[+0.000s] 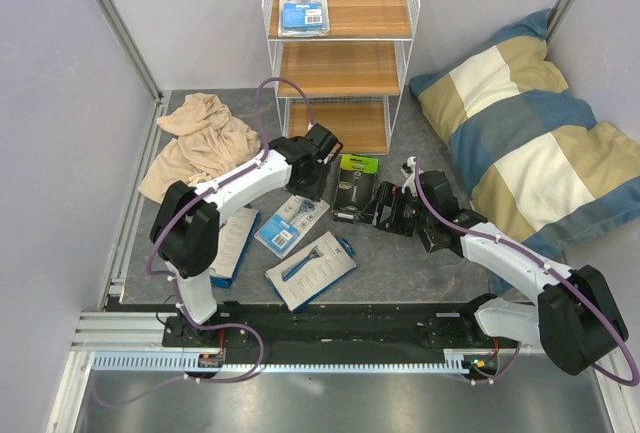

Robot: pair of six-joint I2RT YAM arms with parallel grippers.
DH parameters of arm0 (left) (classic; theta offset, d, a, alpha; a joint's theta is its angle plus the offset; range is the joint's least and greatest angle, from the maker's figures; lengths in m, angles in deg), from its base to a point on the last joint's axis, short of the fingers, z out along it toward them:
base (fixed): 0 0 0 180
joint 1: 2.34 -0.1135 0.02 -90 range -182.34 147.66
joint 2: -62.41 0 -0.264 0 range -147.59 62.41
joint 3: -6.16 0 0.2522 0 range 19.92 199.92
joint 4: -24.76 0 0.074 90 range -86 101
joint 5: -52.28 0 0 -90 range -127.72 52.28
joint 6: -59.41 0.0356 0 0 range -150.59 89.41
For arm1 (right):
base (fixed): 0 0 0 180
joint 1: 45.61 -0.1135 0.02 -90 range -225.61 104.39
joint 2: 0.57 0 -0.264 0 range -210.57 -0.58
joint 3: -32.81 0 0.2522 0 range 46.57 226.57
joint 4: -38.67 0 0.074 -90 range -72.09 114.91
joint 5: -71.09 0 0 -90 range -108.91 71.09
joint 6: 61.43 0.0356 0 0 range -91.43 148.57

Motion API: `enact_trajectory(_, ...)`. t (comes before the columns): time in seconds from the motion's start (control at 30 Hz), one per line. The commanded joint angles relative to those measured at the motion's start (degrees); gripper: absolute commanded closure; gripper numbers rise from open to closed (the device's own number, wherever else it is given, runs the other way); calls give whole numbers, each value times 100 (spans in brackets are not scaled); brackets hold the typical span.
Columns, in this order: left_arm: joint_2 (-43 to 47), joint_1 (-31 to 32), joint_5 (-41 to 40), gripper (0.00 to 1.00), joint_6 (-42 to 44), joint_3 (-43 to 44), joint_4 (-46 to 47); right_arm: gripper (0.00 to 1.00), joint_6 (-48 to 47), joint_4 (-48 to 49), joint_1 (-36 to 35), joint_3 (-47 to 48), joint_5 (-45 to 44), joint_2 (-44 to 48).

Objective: Place and organize the shaving razors onto the shelf

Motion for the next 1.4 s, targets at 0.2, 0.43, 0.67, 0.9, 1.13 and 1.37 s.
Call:
enact_trajectory(0.2,-392,-397,525,47,251,-218,600,2,-121,72,-16,118,-58,-15)
enact_trajectory(0.43,-647,-476,631,51,243,-552,767,2,-121,80,-16,109,-58,-33)
enact_trajectory(0.67,-797,-476,613,56,216,-807,934,2,-121,63,-16,127,-49,-59)
enact_trajectory(0.9,-972,-485,552,55,216,-983,1022,2,-112,72,-16,144,-49,-76)
enact_trajectory(1.13,-999,-494,657,55,190,-1027,1127,2,-112,72,-16,180,-22,-112)
enact_trajectory(1.37,-1051,-503,578,77,260,-983,1128,2,-112,72,-7,188,-31,-112)
